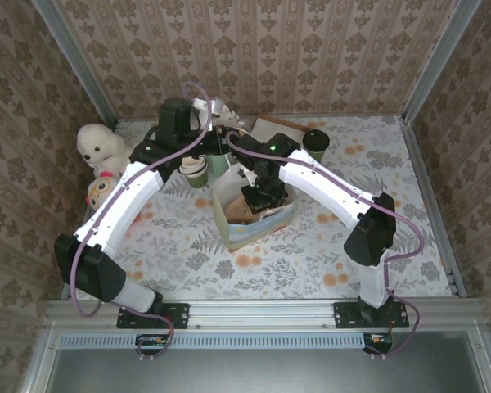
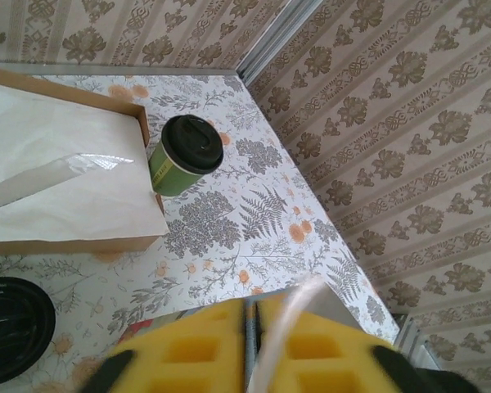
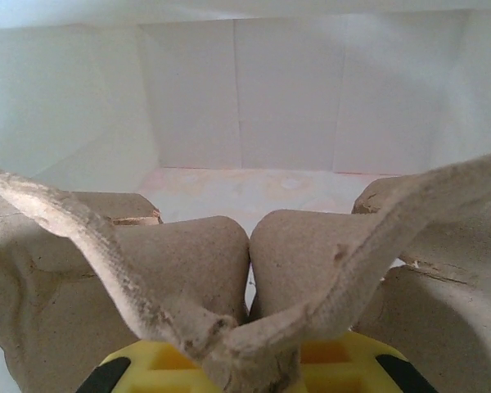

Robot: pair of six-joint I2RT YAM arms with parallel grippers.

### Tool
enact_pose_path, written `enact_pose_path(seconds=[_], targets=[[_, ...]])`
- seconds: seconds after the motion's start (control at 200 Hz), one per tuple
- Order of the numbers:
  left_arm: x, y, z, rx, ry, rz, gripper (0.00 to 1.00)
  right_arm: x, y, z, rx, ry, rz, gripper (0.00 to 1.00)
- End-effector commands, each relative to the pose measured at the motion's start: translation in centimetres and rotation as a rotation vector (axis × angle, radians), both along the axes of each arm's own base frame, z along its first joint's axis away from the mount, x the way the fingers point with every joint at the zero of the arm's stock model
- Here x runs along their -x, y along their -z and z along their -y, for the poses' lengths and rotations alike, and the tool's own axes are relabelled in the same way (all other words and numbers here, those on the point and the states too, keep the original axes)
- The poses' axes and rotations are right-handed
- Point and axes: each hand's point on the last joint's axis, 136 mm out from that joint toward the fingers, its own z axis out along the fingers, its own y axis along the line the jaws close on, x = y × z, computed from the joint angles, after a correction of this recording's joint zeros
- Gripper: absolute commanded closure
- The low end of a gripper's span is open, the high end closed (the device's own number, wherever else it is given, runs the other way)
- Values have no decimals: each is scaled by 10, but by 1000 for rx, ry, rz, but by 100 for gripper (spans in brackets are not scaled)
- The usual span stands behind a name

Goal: Pack the takeout coffee

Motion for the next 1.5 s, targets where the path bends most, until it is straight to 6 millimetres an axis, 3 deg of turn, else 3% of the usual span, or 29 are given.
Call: enact_pose_path(seconds=[0.0, 0.03, 0.095, 0.22, 0.345, 0.43, 0.57, 0.68, 0.74, 0.865, 1.01, 1.255, 1.35, 1.495], targets=[[15, -30, -9, 59, 17, 73, 79, 13, 3, 6, 13, 27, -36, 84], [9, -33, -22, 71, -19, 86, 78, 12, 3, 5, 10, 26, -30, 84], [15, -38, -28, 94, -1, 100, 72, 7, 2, 2, -2, 32, -7, 83], [30, -32, -38, 46, 10, 112, 45, 0, 1, -1, -10, 46, 27, 83], [48, -34, -59, 7, -37, 212, 12, 1, 4, -4, -14, 45, 35, 83], [67, -41, -66, -26, -16, 331, 0, 3, 8, -2, 4, 44, 27, 83], [103, -47, -72, -103, 45, 531, 0, 1, 5, -4, 1, 42, 41, 82], [141, -56, -73, -56, 131, 685, 0, 4, 0, -6, -14, 41, 52, 83], [165, -55, -65, -10, 202, 719, 0, 6, 3, -5, -4, 44, 48, 83], [189, -35, -54, 28, 296, 680, 0, 11, 11, 2, 27, 61, 44, 82], [218, -33, -33, 96, 393, 763, 3, 10, 9, 2, 21, 74, 58, 82], [234, -22, 7, -8, 477, 890, 26, 8, 7, 0, 14, 86, 64, 82], [240, -19, 20, -8, 533, 892, 28, 8, 8, 1, 22, 89, 66, 82], [230, -15, 26, -37, 507, 890, 35, 7, 8, -1, 16, 108, 68, 82]])
